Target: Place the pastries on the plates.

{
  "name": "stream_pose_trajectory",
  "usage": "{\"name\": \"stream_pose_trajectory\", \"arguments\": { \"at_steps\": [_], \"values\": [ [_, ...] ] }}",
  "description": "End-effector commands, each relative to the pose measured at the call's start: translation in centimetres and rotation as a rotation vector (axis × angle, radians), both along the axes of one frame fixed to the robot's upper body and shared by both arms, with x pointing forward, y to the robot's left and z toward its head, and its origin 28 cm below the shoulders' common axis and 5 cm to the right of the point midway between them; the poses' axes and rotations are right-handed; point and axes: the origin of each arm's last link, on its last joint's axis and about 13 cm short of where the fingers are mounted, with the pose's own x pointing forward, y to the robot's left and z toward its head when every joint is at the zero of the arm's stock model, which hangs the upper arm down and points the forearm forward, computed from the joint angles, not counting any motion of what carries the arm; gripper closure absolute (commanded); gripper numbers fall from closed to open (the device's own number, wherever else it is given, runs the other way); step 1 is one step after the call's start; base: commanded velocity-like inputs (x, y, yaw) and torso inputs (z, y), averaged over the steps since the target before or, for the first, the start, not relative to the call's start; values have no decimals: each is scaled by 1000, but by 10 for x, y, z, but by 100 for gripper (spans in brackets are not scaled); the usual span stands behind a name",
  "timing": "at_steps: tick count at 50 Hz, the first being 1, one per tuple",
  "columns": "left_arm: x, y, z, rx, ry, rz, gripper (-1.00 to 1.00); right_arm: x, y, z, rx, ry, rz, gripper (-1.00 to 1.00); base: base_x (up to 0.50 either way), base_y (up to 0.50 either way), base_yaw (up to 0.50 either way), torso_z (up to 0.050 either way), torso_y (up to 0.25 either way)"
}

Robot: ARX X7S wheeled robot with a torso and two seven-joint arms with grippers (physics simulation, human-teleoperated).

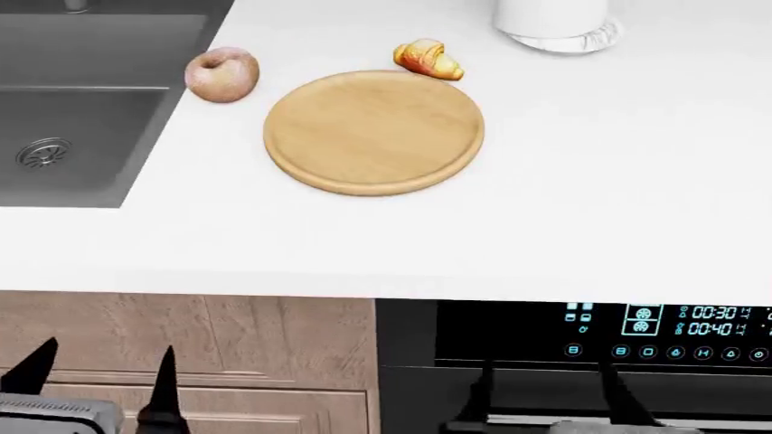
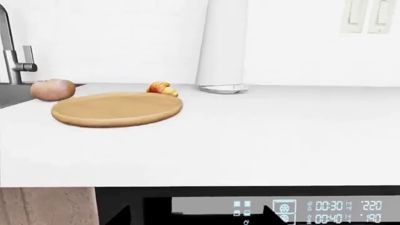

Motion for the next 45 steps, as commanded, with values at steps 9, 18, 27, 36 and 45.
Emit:
{"name": "stream_pose_trajectory", "arguments": {
  "at_steps": [9,18,27,36,45],
  "values": [
    [15,20,116,53,-48,-72,-100,8,-20,122,-94,-34,68,-100,0,0,0,0,0],
    [27,35,129,-16,-44,-26,-100,15,-32,149,-76,-20,65,-100,0,0,0,16,0],
    [31,36,146,41,-54,-46,-100,18,-42,160,-112,6,71,-100,0,0,0,50,0],
    [32,35,147,40,0,-83,-100,17,-46,153,-36,34,78,-100,0,0,0,50,0],
    [34,34,155,13,70,-99,-100,13,-51,158,-6,27,78,-100,0,0,0,24,0]
  ]
}}
